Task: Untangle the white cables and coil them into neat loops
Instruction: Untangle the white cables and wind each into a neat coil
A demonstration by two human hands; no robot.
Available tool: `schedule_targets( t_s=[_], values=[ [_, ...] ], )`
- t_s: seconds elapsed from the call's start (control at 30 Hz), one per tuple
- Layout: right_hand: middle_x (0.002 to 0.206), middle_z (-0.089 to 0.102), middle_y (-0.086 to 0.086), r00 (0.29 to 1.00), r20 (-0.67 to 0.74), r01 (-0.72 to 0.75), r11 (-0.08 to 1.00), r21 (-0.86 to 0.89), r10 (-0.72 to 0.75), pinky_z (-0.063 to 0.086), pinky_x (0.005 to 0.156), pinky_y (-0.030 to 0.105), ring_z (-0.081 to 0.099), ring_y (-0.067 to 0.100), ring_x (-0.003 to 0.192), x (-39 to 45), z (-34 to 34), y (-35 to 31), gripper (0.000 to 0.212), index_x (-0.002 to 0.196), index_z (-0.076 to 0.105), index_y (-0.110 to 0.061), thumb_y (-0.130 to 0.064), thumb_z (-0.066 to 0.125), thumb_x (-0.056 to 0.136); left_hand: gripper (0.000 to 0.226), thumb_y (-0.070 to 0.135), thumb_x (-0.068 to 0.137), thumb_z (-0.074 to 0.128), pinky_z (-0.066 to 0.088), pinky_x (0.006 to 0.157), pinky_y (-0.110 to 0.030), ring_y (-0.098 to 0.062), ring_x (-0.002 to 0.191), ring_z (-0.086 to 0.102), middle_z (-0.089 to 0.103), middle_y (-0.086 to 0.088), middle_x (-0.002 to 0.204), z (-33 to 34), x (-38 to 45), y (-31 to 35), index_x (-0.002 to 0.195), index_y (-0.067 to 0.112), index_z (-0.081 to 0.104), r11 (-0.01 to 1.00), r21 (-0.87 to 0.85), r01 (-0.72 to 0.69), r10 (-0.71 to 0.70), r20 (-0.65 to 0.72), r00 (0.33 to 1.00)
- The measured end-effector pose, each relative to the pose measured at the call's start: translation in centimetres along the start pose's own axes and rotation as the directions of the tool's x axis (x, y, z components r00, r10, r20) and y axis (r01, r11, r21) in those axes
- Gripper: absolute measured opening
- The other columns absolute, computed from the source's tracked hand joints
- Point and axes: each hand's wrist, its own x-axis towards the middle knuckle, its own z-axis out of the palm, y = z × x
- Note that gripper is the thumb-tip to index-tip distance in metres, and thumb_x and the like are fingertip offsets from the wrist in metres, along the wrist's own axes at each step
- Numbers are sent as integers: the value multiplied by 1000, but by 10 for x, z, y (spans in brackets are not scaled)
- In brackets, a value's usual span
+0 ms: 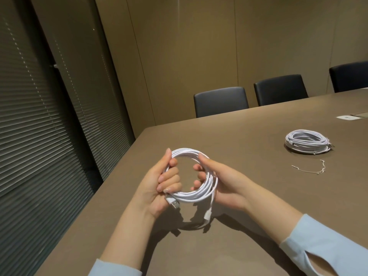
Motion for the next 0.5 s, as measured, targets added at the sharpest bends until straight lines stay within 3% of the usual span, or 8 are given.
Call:
schedule_targets(
  t_s=[0.1, 0.17, 0.27, 0.43, 0.5],
  values=[
    [43, 41, -4, 995, -80, 70, 971, 227, -53, 45, 39, 20, 44, 7, 34, 9, 0, 2, 24, 77, 56, -9, -30, 68, 83, 31, 34, 80, 65, 21, 34, -14, -4, 28, 26, 28, 4, 40, 5, 4, -13, 64, 11, 53, 999, 37, -26, 30, -111, 993],
    [39, 34, -5, 990, -132, 86, 961, 264, -52, 31, 30, 16, 32, 5, 28, 11, -5, 0, 28, 76, 53, -10, -32, 66, 87, 29, 33, 75, 71, 25, 37, -15, -5, 32, 25, 27, 4, 45, 10, 7, -25, 65, 12, 55, 997, 67, -33, 44, -183, 982],
    [37, 32, -4, 977, -205, 114, 966, 233, -66, 25, 26, 16, 28, 6, 26, 12, -12, -2, 31, 74, 52, -11, -34, 65, 90, 25, 31, 70, 75, 33, 41, -16, -6, 40, 26, 27, 4, 54, 16, 12, -37, 69, 12, 57, 998, 38, -44, 53, -265, 963],
    [41, 26, -3, 935, -316, 238, 946, 222, -161, 23, 28, 17, 23, 7, 29, 12, -15, -8, 33, 70, 50, -11, -30, 66, 91, 28, 37, 85, 71, 53, 71, -32, -15, 60, 51, 48, -2, 65, 20, 23, -50, 78, 12, 59, 999, 40, -33, 45, -359, 932],
    [42, 23, -3, 920, -339, 278, 936, 214, -196, 21, 29, 17, 21, 7, 29, 11, -20, -10, 33, 69, 48, -11, -27, 65, 92, 31, 40, 86, 69, 55, 69, -34, -17, 69, 58, 54, -5, 72, 26, 29, -57, 85, 11, 61, 998, 35, -46, 56, -398, 916]
  ],
)
